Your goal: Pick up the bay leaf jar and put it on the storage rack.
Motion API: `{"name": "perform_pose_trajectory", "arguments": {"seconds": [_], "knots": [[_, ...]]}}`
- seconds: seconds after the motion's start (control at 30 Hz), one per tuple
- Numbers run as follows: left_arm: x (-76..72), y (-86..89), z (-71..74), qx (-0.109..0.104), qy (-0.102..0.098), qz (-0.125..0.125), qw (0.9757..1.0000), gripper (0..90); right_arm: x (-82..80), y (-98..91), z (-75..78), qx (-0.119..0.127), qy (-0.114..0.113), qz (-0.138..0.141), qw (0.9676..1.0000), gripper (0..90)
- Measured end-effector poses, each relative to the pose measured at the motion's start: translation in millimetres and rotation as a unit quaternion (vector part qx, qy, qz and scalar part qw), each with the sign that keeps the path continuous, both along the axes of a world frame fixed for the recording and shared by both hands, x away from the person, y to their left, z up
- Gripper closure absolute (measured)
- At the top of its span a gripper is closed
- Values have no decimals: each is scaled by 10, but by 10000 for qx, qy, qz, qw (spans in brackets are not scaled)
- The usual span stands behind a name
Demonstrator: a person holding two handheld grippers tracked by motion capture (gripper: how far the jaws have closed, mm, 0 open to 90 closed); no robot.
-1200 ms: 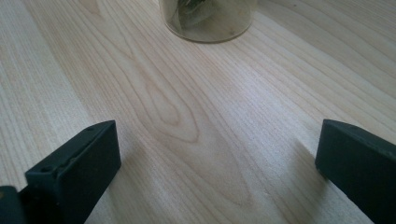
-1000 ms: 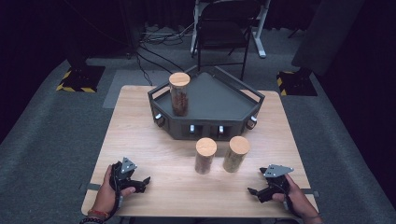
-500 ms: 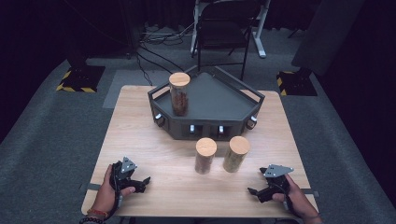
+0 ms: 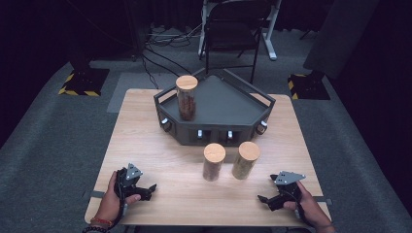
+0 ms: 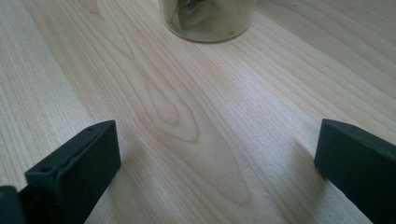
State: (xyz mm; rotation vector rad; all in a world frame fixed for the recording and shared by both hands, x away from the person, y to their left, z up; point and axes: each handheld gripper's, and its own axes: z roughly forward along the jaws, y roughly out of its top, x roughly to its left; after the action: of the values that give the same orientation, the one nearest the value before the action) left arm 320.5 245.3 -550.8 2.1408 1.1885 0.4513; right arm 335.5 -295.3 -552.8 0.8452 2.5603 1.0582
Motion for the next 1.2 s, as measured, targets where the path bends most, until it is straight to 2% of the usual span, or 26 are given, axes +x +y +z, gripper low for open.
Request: {"name": "perform_pose_trajectory", "arguments": {"seconds": [0.37, 0.47, 0.77, 1.2], "knots": [[3, 2, 1, 7, -3, -22, 10000, 2, -20, -1, 10, -44, -20, -106, 9999, 9], [4, 2, 0, 5, -7, -25, 10000, 2, -42, 28, 30, -131, -95, -47, 9999, 23], [4, 2, 0, 3, -9, -27, 10000, 2, -75, 100, 101, -126, -38, 1, 9999, 25], [4, 2, 0, 4, -7, -25, 10000, 2, -117, 227, 186, -249, -80, 43, 9996, 29]]}}
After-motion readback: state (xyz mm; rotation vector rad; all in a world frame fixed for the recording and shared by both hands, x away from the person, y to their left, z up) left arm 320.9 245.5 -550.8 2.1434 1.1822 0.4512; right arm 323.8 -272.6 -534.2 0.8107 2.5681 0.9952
